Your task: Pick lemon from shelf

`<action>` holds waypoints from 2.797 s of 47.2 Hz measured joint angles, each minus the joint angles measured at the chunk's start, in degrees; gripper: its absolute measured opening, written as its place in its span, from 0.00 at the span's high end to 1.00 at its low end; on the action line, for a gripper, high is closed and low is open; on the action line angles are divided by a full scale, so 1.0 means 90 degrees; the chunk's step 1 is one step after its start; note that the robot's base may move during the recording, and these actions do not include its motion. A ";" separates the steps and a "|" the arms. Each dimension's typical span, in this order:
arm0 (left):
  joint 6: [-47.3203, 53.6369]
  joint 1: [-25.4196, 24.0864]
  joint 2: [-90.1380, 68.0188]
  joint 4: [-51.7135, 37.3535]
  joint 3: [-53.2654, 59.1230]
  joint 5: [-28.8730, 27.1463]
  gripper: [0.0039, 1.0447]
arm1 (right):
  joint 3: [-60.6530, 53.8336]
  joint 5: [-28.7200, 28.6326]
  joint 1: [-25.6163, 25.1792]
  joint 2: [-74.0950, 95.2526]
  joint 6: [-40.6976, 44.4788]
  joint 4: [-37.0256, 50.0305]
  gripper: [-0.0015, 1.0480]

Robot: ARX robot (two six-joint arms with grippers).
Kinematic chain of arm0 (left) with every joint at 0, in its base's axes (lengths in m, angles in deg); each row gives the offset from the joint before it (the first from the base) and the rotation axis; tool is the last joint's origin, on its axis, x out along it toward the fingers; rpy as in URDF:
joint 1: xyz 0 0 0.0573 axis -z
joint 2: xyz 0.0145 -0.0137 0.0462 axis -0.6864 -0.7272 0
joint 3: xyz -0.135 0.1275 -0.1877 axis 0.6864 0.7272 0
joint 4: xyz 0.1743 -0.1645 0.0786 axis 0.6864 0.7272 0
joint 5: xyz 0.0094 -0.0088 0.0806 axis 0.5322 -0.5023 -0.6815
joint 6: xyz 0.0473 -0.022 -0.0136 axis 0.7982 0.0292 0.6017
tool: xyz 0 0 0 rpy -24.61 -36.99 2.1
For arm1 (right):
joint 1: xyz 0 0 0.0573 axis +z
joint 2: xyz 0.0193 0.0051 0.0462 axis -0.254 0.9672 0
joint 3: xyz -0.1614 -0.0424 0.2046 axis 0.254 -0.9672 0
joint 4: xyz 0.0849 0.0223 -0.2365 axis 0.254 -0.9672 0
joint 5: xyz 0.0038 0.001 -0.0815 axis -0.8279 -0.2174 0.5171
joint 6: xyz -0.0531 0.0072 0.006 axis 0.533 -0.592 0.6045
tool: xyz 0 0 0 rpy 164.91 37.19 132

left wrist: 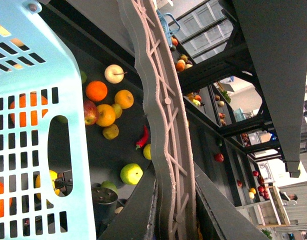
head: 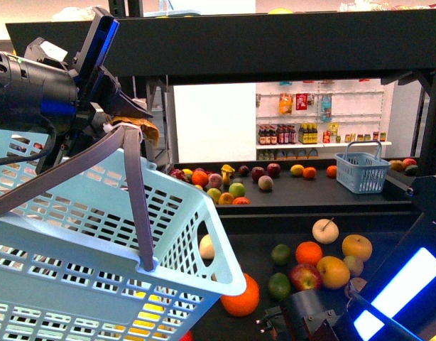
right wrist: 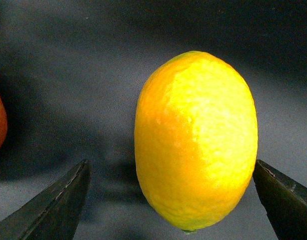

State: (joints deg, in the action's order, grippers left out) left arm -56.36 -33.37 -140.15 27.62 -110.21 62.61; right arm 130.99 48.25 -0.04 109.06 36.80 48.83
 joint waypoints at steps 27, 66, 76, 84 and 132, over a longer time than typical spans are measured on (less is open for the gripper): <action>0.0000 0.0000 0.0000 0.0000 0.0000 0.0000 0.88 | -0.0899 0.0029 -0.0330 -0.0940 -0.0136 0.0221 0.57; 0.0000 0.0000 0.0000 0.0000 0.0000 0.0000 0.88 | -0.2285 -0.2217 -0.0573 -0.6016 -0.0355 -0.0240 0.58; 0.0002 0.0000 0.0000 0.0000 0.0000 0.0000 0.88 | -0.1642 -0.2310 0.0165 -0.5595 -0.0675 -0.0571 0.58; 0.0000 0.0000 0.0000 0.0000 0.0000 0.0000 0.88 | -0.1365 -0.2310 0.0537 -0.5185 -0.0848 -0.0593 0.58; -0.0024 0.0000 0.0000 0.0000 0.0007 -0.0012 0.88 | -0.0962 -0.0809 0.0464 -0.4913 -0.0906 -0.0335 0.07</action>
State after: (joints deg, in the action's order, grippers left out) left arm -56.58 -33.37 -140.15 27.62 -110.15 62.50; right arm 122.34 40.98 4.14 64.84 28.65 45.82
